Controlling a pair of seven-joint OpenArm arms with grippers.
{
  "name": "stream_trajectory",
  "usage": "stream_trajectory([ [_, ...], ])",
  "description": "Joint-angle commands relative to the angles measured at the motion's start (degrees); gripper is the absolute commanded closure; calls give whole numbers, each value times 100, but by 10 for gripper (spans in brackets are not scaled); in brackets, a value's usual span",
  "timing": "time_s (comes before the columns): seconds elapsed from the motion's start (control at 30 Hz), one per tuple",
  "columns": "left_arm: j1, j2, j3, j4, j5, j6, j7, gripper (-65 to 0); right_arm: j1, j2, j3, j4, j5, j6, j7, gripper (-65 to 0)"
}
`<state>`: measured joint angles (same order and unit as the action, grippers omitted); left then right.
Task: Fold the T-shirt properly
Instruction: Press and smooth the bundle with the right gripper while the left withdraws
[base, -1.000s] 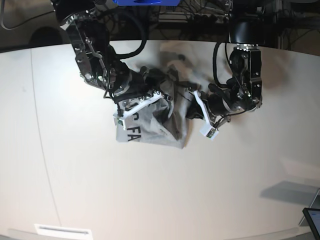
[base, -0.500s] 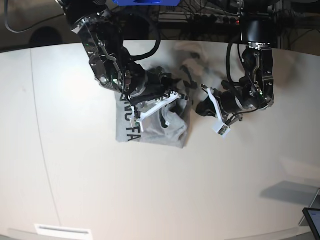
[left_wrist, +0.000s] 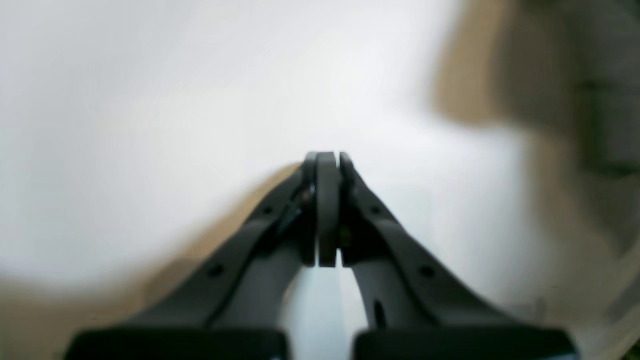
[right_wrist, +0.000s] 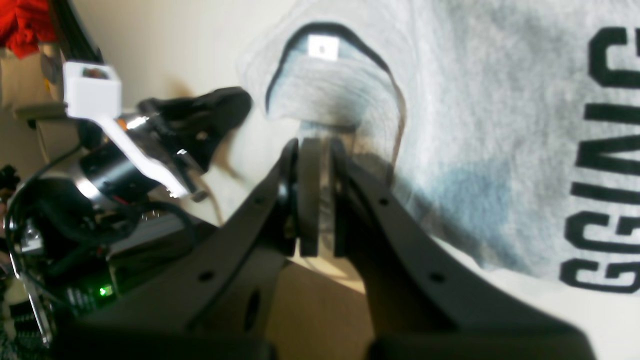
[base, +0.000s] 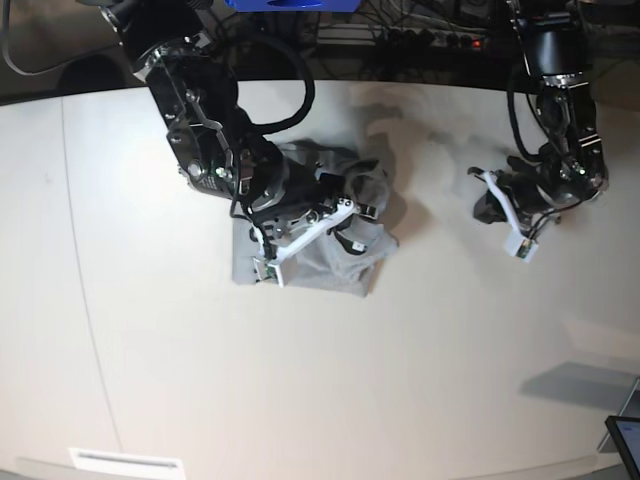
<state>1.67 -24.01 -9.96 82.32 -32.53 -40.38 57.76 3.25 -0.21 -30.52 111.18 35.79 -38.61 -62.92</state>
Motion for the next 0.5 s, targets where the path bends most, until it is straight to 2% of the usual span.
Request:
stream_trajectory([
  [0.0, -13, -162, -99, 45, 93, 38, 110, 0, 163, -54, -3, 60, 30, 68, 63, -29],
  [0.13, 206, -443, -433, 62, 93, 38, 119, 0, 251, -63, 15, -238, 21, 683, 116, -29],
  [0.23, 417, -452, -776, 168, 93, 38, 119, 0, 339, -63, 24, -370, -5, 1131, 116, -29],
  [0.47, 637, -452, -881, 466, 102, 38, 119, 0, 884, -45, 6, -1126, -5, 1175, 116, -29],
])
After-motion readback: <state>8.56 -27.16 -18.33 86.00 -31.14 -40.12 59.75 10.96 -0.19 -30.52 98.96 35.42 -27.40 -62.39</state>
